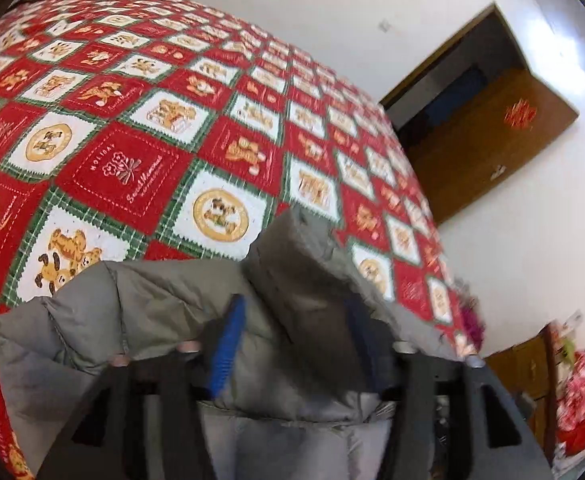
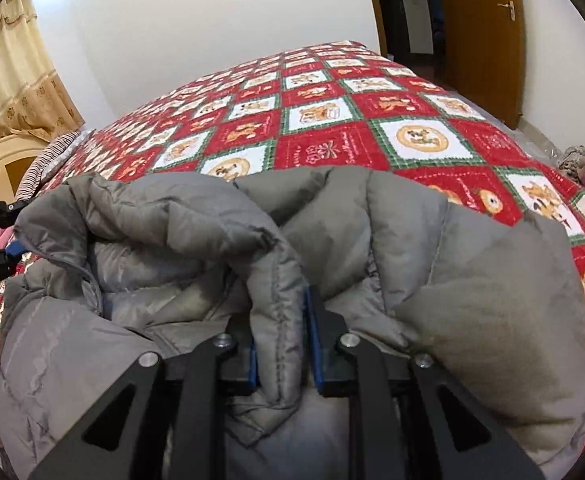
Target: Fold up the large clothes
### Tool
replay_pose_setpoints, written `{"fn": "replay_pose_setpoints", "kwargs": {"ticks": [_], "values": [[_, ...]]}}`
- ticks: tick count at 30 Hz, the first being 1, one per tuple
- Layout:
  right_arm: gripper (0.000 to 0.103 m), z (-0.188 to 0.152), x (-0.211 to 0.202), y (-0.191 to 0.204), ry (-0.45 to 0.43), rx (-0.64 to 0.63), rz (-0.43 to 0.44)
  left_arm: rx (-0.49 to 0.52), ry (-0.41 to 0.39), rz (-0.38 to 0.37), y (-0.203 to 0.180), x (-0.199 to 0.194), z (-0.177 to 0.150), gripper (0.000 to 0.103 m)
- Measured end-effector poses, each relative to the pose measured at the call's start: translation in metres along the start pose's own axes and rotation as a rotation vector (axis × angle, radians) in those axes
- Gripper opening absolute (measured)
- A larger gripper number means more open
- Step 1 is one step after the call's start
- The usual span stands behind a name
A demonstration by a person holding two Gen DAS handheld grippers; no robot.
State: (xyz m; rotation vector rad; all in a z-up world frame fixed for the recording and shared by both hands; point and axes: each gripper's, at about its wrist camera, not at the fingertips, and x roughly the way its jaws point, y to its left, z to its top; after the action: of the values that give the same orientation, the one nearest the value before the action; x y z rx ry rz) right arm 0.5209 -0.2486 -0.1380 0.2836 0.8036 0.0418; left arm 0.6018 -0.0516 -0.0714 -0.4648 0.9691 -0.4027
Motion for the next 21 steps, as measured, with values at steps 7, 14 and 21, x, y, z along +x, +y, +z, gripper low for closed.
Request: {"fn": "replay_pose_setpoints", "kwargs": {"ticks": [7,14,21], "values": [[0.020,0.000,0.000,0.001,-0.003,-0.006,-0.004,-0.017,0.056,-0.090,-0.016,0.001,0.014,0.065],[0.020,0.000,0.000,0.001,-0.004,-0.007,-0.005,0.077,0.169,0.120,-0.037,0.017,0.034,0.080],[0.020,0.000,-0.001,-0.001,-0.005,0.006,0.011,0.103,0.146,0.141,-0.035,0.027,0.011,0.036]]}}
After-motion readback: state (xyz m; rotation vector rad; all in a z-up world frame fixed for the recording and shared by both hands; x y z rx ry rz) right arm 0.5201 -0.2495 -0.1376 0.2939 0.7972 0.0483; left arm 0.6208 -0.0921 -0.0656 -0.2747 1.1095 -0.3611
